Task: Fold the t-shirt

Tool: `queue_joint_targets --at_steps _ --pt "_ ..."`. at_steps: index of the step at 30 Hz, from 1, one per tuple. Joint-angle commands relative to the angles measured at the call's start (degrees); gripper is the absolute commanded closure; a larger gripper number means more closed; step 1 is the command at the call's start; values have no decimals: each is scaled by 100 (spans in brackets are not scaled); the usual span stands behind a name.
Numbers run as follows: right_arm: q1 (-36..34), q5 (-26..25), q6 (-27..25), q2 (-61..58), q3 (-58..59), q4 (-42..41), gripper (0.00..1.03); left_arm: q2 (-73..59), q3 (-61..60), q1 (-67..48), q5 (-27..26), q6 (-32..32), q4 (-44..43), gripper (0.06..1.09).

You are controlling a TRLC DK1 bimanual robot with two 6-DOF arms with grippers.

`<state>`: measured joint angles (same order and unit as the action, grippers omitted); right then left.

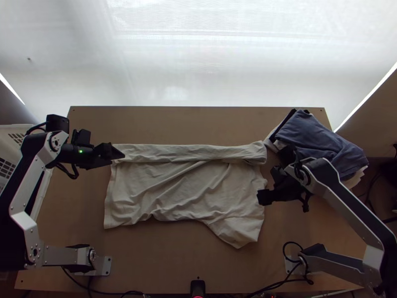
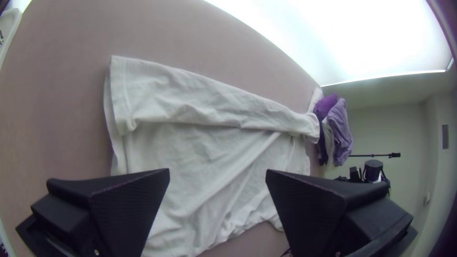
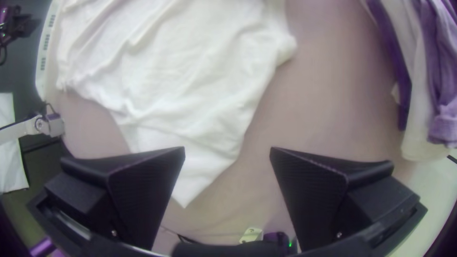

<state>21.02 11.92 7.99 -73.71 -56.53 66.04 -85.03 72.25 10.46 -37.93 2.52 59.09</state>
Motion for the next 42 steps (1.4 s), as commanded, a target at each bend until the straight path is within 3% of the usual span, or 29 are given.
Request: queue_joint_targets --at_steps 1,3,7,10,15,21,42 --pt "676 355 194 683 916 -135 25 602 -510 -167 -74 134 120 10" --pt "649 355 133 621 1101 -267 34 690 -563 -202 -74 178 111 10" --pt "632 355 -25 481 1312 -504 35 813 -510 -255 -74 336 68 10" --pt "623 372 -78 384 1435 -733 52 857 -440 -246 -56 407 68 10" --pt "588 407 -175 243 1531 -821 59 918 -317 -237 -4 486 76 10" --pt "729 724 -148 50 1575 -742 59 927 -229 -220 14 574 68 10" --pt "992 908 -140 -354 1654 -663 59 857 -9 -185 40 635 68 10"
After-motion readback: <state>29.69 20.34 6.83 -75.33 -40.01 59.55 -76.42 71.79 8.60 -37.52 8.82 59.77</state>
